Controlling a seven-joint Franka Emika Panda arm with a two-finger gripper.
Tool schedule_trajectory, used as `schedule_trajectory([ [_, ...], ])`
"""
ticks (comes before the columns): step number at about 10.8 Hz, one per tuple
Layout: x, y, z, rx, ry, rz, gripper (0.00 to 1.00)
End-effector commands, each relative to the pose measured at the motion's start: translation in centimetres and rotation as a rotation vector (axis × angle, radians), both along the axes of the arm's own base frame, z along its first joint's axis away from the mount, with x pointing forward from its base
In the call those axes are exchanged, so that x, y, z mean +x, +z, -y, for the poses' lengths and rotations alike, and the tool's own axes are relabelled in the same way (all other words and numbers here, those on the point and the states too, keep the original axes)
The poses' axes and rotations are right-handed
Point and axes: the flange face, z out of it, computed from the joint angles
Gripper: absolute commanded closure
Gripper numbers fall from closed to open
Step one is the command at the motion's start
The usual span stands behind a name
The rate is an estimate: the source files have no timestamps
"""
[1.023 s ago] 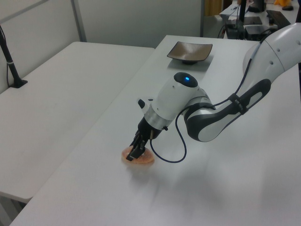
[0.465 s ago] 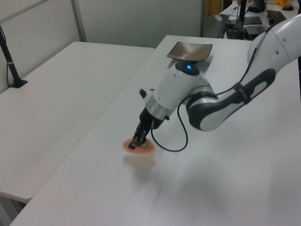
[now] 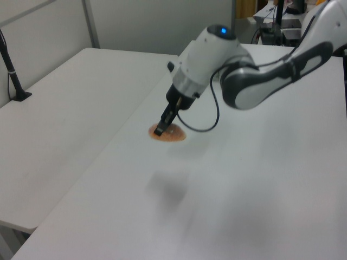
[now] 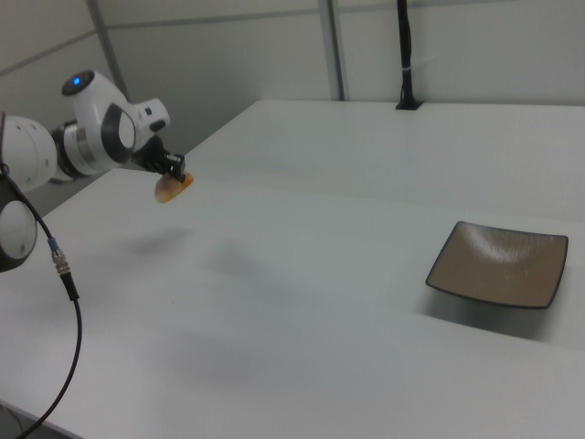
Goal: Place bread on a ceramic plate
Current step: 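Lift the bread roll and carry it toward the brown plate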
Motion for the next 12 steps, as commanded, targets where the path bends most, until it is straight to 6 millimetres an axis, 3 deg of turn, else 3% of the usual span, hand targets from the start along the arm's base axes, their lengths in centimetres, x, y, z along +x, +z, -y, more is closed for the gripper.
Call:
schedule_trajectory([
  [1,-2.7,7.0,4.6,0.051,-0.096,-0.094,0.76],
  [4,-4.2,11.9,9.1,0.076,-0.121,-0.123,0.76],
  [6,-4.7,13.7,13.9,0.099,-0.082,-0.166,0.77],
  [8,-4.6,14.6,19.0,0.1,-0.003,-0.229,0.77],
  [12,-4.0,14.2,30.7,0.076,0.145,-0.287,0.76],
])
